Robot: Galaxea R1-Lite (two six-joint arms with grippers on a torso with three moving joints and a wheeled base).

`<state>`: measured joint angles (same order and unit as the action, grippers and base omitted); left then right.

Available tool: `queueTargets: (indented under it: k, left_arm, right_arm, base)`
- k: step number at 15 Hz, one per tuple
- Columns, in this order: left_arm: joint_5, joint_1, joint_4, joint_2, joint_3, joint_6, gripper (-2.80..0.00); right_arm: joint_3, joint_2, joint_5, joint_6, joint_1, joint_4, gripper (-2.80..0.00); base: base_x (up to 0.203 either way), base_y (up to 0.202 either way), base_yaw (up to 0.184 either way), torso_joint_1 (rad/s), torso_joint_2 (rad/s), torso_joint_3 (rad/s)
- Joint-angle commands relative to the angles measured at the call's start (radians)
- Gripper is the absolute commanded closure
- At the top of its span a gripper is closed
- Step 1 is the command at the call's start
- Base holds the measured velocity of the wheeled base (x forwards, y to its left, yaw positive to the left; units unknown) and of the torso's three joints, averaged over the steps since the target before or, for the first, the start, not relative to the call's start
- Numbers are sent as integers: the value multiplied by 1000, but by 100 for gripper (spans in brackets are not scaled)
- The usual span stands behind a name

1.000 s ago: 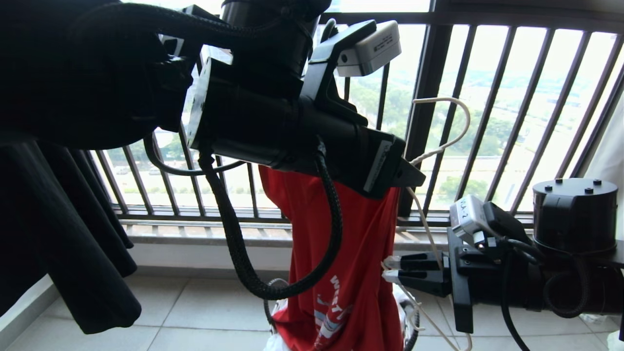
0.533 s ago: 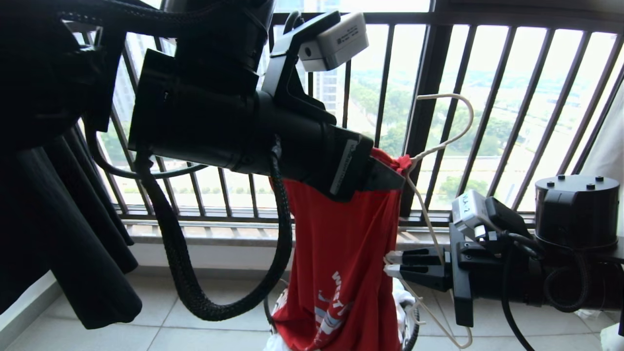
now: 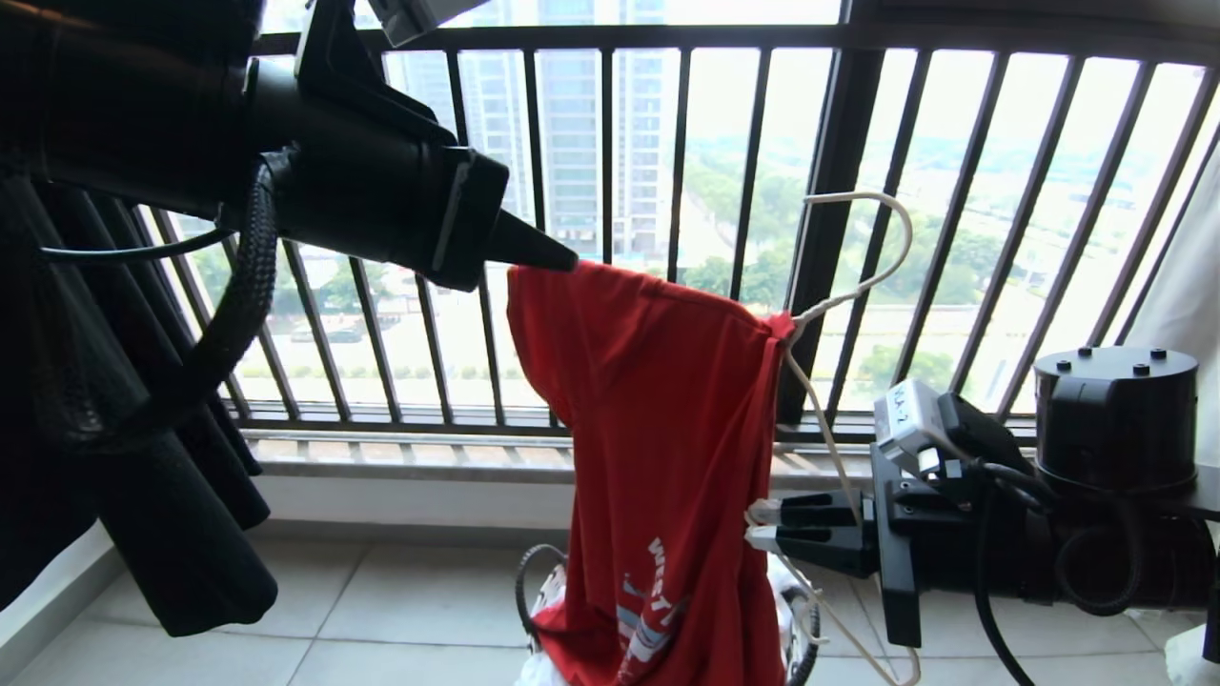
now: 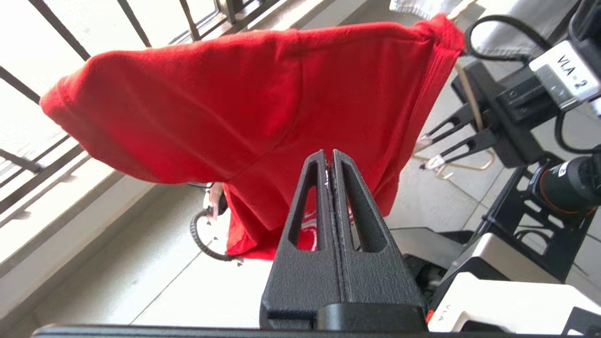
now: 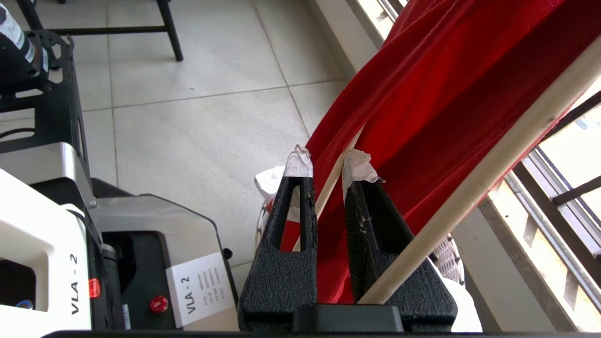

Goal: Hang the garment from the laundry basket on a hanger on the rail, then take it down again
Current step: Hang the clothes on the clothes rack

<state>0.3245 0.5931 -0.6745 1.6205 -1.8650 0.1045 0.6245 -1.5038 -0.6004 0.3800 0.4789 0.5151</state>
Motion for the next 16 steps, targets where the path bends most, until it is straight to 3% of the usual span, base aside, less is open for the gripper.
queueTargets:
  k: [1, 5, 7, 11, 16]
  left_arm:
    - [16, -42, -119, 19, -40, 101, 0]
    - [18, -43, -256, 29, -73, 298, 0]
    - [19, -43, -261, 30, -73, 359, 0]
    - [57, -52, -320, -15, -47, 410, 0]
    - [80, -47, -386, -122, 21, 428, 0]
  right_arm:
    - [1, 1, -4, 3, 5, -14, 0]
    - [97, 17, 0, 18, 46, -196, 0]
    - [197, 5, 0, 74, 53, -343, 0]
    - [334, 2, 1, 267, 68, -641, 0]
    - [347, 37, 2, 306, 141, -746, 0]
  base:
    - [0, 0, 0, 0, 0, 0]
    - [0, 0, 0, 0, 0, 0]
    - [0, 0, 0, 0, 0, 0]
    - [0, 0, 0, 0, 0, 0]
    - [0, 0, 0, 0, 0, 0]
